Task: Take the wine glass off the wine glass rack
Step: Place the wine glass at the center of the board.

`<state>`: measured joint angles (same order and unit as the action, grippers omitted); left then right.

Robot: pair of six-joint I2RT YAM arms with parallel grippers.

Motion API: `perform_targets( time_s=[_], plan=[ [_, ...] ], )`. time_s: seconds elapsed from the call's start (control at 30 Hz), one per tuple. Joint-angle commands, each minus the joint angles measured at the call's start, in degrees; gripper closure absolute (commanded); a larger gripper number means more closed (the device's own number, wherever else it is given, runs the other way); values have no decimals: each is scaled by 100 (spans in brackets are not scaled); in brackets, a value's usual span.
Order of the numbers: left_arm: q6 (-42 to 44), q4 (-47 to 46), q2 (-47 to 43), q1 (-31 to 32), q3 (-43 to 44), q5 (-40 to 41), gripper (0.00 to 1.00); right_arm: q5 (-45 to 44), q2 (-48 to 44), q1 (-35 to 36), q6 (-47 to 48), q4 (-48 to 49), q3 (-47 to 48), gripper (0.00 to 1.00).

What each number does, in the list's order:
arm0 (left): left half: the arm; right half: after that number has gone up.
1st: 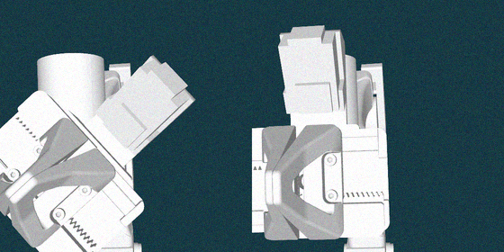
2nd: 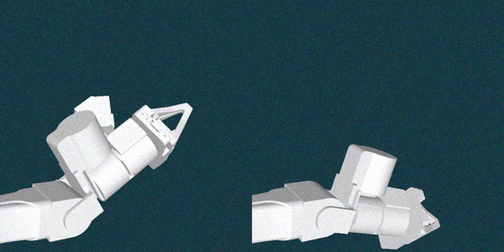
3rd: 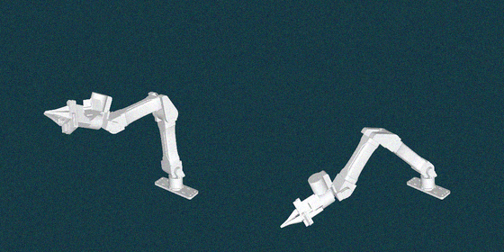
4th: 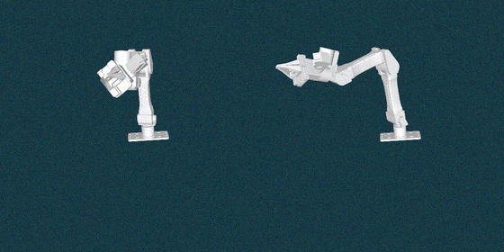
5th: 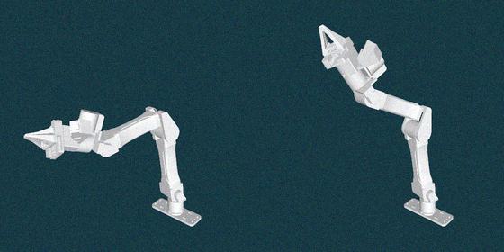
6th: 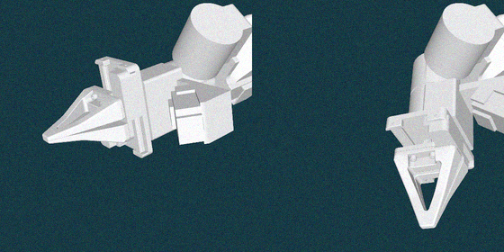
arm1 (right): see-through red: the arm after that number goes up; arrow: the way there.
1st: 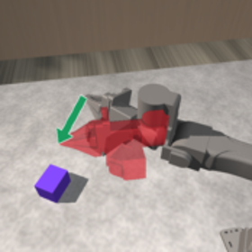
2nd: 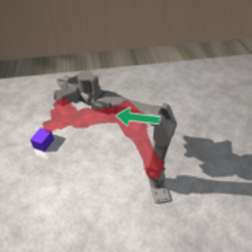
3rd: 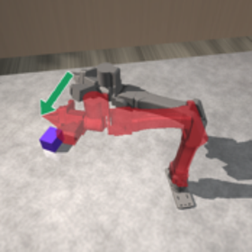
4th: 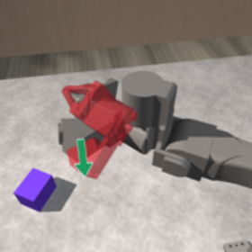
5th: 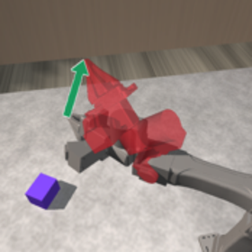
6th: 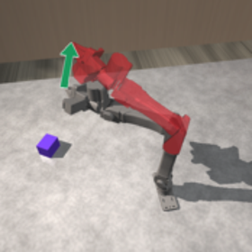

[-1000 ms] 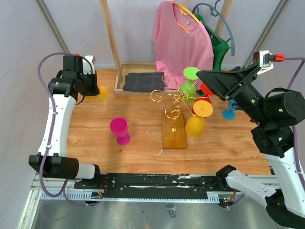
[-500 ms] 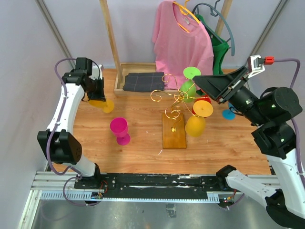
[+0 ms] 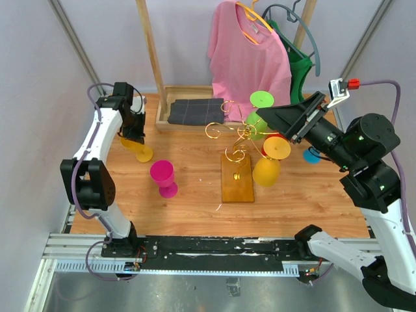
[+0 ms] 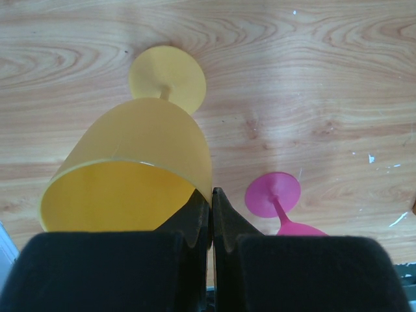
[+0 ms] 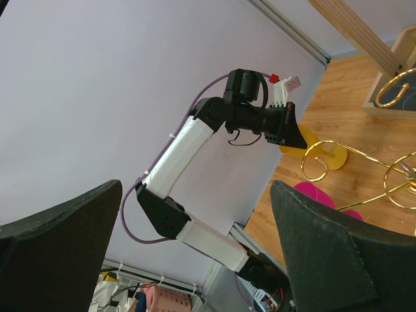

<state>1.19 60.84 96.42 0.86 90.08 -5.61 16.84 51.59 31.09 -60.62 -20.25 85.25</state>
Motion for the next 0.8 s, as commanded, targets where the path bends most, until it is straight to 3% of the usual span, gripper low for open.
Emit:
perform_targets(
  time_s=[0.0, 0.17, 0.37, 0.57, 0.77],
  plan=[
    [193, 22, 55, -42, 66, 89, 100, -163, -105, -68, 128, -149, 61, 1],
    [239, 169, 169, -43, 184, -20, 97, -280, -97, -68, 265, -456, 76, 2],
    [255, 234, 179, -42, 345, -55, 49, -349, -149, -68, 375, -501, -51, 1],
    [239, 308, 191, -42, 519, -75, 43, -331, -214, -74, 392, -498, -90, 1],
    [278, 498, 189, -42, 1128, -119, 30, -257, -127, -68, 602, -886, 43, 1]
  ],
)
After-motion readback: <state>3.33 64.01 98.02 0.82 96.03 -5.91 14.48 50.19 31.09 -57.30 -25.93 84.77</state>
